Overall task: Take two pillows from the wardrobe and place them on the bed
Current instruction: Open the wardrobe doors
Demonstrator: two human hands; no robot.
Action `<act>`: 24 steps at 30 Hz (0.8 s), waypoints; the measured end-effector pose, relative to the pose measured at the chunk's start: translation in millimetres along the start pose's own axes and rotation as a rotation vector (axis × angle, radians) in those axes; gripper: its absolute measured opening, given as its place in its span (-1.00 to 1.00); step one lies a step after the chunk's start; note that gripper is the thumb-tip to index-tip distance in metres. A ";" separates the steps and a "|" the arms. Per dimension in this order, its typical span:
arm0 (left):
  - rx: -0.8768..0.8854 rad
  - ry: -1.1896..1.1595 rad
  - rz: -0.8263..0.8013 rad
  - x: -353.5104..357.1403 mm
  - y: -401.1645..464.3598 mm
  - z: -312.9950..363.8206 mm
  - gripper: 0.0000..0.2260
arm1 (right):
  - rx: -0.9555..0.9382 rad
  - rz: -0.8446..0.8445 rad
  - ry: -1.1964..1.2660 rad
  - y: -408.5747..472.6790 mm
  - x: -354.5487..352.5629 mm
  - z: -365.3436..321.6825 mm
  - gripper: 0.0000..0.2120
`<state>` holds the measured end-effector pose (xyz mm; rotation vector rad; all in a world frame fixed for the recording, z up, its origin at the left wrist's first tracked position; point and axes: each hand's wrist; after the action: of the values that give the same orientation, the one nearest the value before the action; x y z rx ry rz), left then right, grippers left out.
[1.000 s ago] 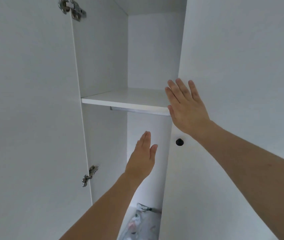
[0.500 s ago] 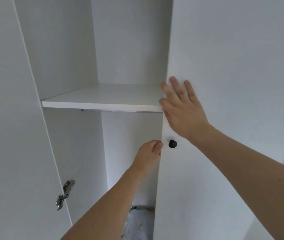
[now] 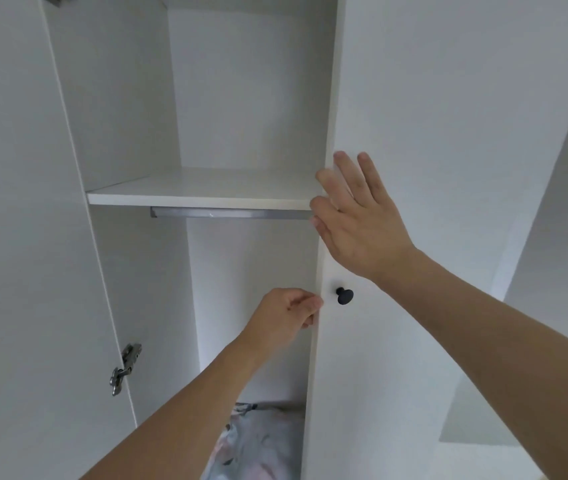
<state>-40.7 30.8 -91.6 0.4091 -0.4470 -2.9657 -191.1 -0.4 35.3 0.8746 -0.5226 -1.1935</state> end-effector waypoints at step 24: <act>0.445 0.039 -0.498 159.9 -87.4 73.7 -0.08 | 0.014 -0.387 -0.610 -75.2 -235.9 69.9 -0.68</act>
<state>-220.7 109.7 -89.8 0.7106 -1.1636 -3.2967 -360.8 192.9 36.1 0.6256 -0.8765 -1.8297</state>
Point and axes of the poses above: each hand's wrist, its own y-axis towards the middle knuckle, its own x-axis out of the palm, z = x × y, and after that the axes turned 7 degrees about z, right-handed
